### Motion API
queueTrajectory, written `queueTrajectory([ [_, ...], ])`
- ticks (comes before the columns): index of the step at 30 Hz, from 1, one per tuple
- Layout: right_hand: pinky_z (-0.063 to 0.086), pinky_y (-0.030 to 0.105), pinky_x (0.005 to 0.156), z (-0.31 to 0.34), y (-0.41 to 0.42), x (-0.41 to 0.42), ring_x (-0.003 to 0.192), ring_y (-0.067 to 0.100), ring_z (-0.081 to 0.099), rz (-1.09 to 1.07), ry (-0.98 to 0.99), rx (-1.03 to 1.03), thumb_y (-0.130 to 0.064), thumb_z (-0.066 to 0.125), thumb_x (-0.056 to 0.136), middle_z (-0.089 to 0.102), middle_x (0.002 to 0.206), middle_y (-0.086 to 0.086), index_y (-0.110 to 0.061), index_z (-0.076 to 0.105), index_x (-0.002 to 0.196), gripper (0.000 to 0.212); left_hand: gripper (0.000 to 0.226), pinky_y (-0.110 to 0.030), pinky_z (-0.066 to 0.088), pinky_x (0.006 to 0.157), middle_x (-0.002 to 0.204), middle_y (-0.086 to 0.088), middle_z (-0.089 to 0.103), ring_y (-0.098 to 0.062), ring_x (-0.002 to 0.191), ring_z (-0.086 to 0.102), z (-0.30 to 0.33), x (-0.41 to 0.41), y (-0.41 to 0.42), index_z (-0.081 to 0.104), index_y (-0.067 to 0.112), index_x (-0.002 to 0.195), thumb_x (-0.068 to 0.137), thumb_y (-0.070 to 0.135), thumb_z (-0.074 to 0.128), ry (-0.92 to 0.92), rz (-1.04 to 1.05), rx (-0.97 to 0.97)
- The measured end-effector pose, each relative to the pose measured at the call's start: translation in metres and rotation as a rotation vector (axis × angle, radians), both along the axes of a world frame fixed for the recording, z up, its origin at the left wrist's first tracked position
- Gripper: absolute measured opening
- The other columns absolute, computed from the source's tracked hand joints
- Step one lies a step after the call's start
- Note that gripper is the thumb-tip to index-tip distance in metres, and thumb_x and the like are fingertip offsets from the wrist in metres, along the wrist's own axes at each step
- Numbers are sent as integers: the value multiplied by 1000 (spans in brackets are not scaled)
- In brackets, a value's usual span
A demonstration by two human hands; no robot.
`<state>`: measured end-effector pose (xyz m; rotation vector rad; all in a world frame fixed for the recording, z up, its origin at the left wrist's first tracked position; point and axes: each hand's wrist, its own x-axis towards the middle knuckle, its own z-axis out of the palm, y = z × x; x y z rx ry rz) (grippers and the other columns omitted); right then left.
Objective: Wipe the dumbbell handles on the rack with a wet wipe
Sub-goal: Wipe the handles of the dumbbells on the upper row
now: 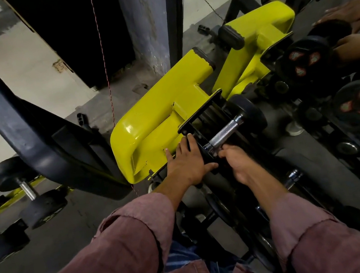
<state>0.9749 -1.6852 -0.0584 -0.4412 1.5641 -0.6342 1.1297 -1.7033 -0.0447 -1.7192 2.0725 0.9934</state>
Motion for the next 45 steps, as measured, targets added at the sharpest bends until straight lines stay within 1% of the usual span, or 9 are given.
queueTrajectory([
  [4, 48, 14, 54, 2, 1, -4, 63, 2, 66, 71, 111, -80, 0, 56, 92, 73, 76, -1, -11, 75, 88, 22, 120, -65, 1, 122, 170, -12, -5, -29, 157, 2, 0, -1, -1, -16, 9, 159, 87, 77, 53, -10, 0, 2],
  [9, 43, 29, 61, -11, 3, -5, 60, 11, 56, 149, 351, -128, -16, 70, 77, 60, 54, -7, -19, 68, 56, 21, 119, -63, 1, 122, 170, -12, -3, -28, 157, 4, 2, -2, 0, -15, 9, 160, 88, 76, 52, -30, 6, -6],
  [13, 45, 27, 63, -13, -3, 0, 64, 9, 58, 159, 411, -223, -24, 72, 78, 64, 58, -4, -20, 69, 61, 18, 117, -63, 3, 122, 170, -12, -1, -30, 157, 8, 4, -3, -1, -14, 10, 160, 89, 74, 52, -43, 10, -5],
  [16, 54, 31, 82, -13, -4, 4, 88, 9, 68, 79, 274, -298, -20, 73, 82, 74, 83, -4, -19, 75, 81, 2, 116, -63, 3, 122, 170, -12, -1, -31, 156, 8, 4, -4, -1, -14, 10, 160, 90, 72, 54, -58, 7, 2],
  [19, 54, 31, 90, -14, 2, 7, 98, 11, 68, 48, 223, -349, -14, 70, 88, 74, 98, -3, -9, 74, 109, 22, 117, -64, 4, 122, 170, -13, 0, -32, 156, 8, 4, -4, -1, -14, 10, 160, 89, 72, 55, -68, 0, -2],
  [27, 55, 44, 94, -19, 28, 4, 103, 20, 71, -41, 114, -380, -13, 66, 87, 77, 99, 1, -14, 76, 104, 20, 120, -63, 4, 122, 170, -12, 0, -32, 156, 9, 3, -5, 3, -13, 11, 161, 86, 77, 54, -59, 15, -17],
  [30, 56, 38, 92, -18, 32, 4, 99, 16, 71, -62, 124, -380, -13, 65, 89, 77, 97, -1, -21, 76, 101, 18, 120, -64, 4, 122, 170, -13, 0, -33, 156, 8, 4, -6, 3, -13, 10, 161, 86, 77, 54, -52, 10, -23],
  [36, 56, 31, 82, -19, 33, 14, 91, 11, 69, -126, 232, -387, -6, 64, 89, 76, 96, 0, -9, 75, 108, 22, 118, -63, 4, 123, 170, -14, -1, -34, 156, 9, 2, -4, 4, -13, 9, 161, 88, 75, 54, -22, 12, -22],
  [45, 48, 13, 76, -4, 60, 53, 86, -4, 65, -405, 525, -458, -12, 63, 93, 70, 90, -15, -30, 69, 93, 18, 119, -62, 10, 122, 170, -12, 1, -32, 155, 13, -17, 25, 18, -14, 13, 161, 86, 76, 55, 72, -30, -76],
])
